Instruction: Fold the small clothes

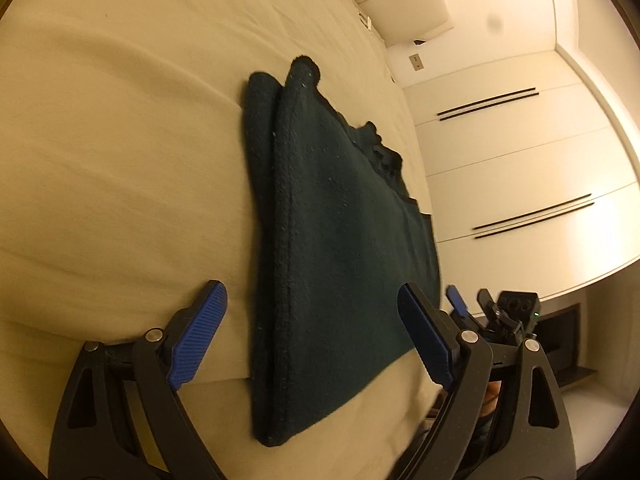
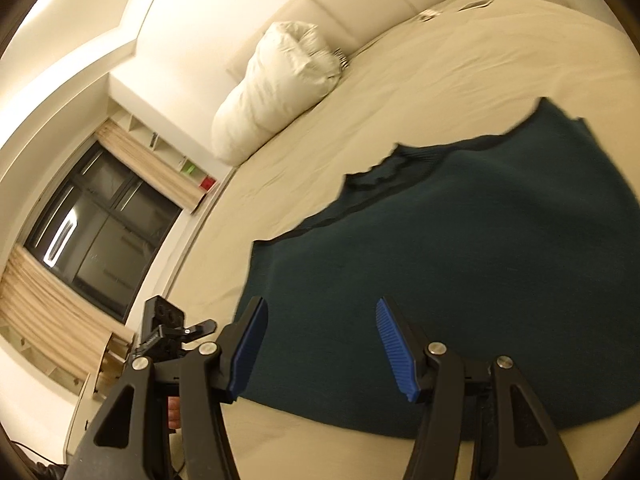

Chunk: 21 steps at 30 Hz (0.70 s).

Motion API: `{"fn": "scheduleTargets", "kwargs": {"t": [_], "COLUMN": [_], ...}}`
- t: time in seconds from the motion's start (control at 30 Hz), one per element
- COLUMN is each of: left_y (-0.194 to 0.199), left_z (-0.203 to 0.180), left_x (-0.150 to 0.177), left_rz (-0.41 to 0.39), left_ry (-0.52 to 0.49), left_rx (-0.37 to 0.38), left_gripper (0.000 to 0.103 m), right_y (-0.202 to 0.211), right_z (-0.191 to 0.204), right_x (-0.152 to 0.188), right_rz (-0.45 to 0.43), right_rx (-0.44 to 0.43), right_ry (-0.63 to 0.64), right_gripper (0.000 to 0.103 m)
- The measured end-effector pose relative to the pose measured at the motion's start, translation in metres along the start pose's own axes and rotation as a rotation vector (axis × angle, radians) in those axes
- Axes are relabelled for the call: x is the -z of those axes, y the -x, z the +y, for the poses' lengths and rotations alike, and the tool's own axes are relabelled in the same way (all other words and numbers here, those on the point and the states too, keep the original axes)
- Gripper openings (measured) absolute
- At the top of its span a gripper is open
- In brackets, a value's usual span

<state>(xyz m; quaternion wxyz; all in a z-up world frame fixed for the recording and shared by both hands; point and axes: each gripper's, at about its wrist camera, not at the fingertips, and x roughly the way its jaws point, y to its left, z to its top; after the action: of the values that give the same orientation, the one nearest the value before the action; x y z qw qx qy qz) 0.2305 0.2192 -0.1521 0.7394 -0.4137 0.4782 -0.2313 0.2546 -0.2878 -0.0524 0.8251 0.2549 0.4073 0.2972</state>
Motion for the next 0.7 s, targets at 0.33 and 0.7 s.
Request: {"fn": "scheduleTargets", "kwargs": {"t": [0.33, 0.7], "left_y": [-0.020, -0.033], "left_z": [-0.008, 0.008], "left_x": [-0.005, 0.020], "left_rz": [0.120, 0.080], "left_ry": [0.011, 0.170], "left_rx": [0.089, 0.201], "left_gripper": [0.087, 0.034], "right_y": [-0.045, -0.136], "right_z": [0.036, 0.054], "right_x": [-0.001, -0.016], "right_rz": [0.080, 0.286], "right_rx": [-0.068, -0.084], "right_ry": [0.053, 0.062], "right_gripper": [0.060, 0.060]}}
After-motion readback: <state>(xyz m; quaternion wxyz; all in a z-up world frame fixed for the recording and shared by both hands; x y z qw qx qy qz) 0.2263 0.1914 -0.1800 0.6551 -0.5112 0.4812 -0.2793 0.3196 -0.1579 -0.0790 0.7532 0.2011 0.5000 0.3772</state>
